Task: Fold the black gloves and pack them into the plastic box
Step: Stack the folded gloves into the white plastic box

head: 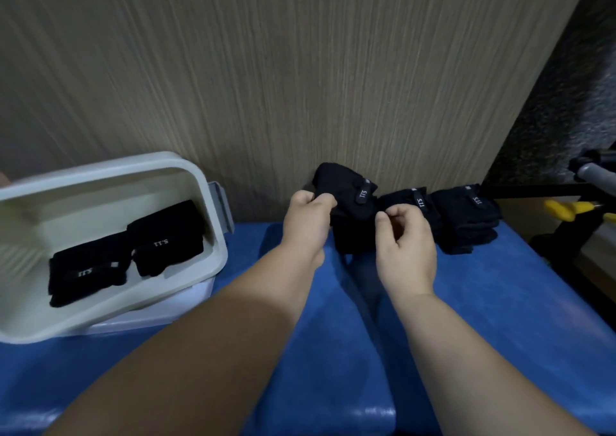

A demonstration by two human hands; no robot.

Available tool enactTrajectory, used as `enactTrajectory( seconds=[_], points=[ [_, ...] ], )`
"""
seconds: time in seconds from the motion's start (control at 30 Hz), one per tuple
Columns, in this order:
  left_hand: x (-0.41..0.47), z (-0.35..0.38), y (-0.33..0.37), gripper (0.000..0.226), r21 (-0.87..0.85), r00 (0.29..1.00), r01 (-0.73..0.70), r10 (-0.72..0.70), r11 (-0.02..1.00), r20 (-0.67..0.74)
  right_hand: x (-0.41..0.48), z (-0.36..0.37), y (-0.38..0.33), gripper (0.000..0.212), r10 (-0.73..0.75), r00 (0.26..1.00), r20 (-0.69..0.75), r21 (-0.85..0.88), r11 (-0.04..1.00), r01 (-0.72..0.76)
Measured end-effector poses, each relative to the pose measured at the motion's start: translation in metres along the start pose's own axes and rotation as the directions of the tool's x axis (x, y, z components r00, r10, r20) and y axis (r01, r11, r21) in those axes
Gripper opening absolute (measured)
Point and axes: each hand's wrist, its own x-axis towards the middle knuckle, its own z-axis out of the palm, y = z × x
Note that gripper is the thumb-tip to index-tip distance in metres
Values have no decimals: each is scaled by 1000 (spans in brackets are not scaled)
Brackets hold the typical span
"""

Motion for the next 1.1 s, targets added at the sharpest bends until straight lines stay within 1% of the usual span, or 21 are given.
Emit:
enactTrajectory(
  seconds=[0.1, 0.17, 0.2, 0.27, 0.3, 0.37, 0.43, 0.5, 0.53, 0.6, 0.67, 0.77, 0.8, 0.9, 0.97, 1.03, 1.1],
  points=[
    [-14, -25, 9, 9, -78, 999, 20, -16, 997, 51, -6, 1, -8, 20, -28, 999, 21, 64, 998, 26],
    [-27, -46, 13, 10, -97, 996, 39, -30, 995, 86, -13, 3, -16, 21, -32, 998, 63, 156, 988, 21],
    [-33, -58, 13, 10, -97, 994, 50, -40, 994, 105, -18, 4, -21, 21, -17, 995, 97, 229, 973, -6],
    [-44, -83, 11, 11, -74, 987, 81, -70, 994, 146, -30, 8, -33, 24, 49, 975, 219, 369, 920, -129],
    [-48, -96, 9, 11, -52, 982, 97, -87, 994, 168, -37, 10, -40, 25, 95, 947, 306, 426, 876, -225],
    [-56, -121, 6, 12, -11, 971, 117, -112, 993, 210, -53, 17, -53, 29, 175, 845, 505, 487, 750, -447],
    [-62, -145, 3, 14, 6, 962, 132, -130, 991, 242, -68, 26, -65, 33, 219, 714, 665, 440, 658, -611],
    [-66, -168, 1, 15, 21, 955, 145, -146, 989, 259, -82, 36, -75, 28, 227, 605, 763, 368, 617, -696],
    [-68, -180, 0, 15, 20, 952, 151, -151, 988, 266, -89, 40, -80, 25, 222, 565, 795, 339, 611, -716],
    [-71, -201, 0, 16, -12, 950, 161, -151, 987, 275, -100, 51, -91, 21, 219, 516, 828, 296, 612, -734],
    [-71, -221, 0, 17, -61, 958, 167, -147, 984, 245, -109, 65, -103, 17, 222, 500, 837, 273, 622, -733],
    [-67, -250, 2, 15, -104, 979, 155, -138, 982, 151, -122, 92, -121, 14, 228, 492, 840, 258, 630, -732],
    [-66, -258, 4, 15, -114, 983, 146, -131, 983, 130, -126, 101, -128, 18, 234, 497, 836, 260, 629, -733],
    [-62, -280, 10, 15, -129, 991, 118, -108, 985, 84, -132, 126, -143, 39, 225, 494, 840, 282, 597, -751],
    [-57, -293, 13, 15, -144, 993, 111, -104, 983, 54, -132, 140, -152, 45, 190, 477, 858, 279, 607, -744],
    [-54, -304, 15, 14, -155, 993, 115, -112, 981, 26, -131, 151, -159, 38, 146, 444, 884, 258, 640, -724],
    [-50, -313, 14, 13, -178, 992, 118, -122, 977, -13, -129, 160, -166, 28, 111, 394, 913, 227, 662, -714]
  ],
)
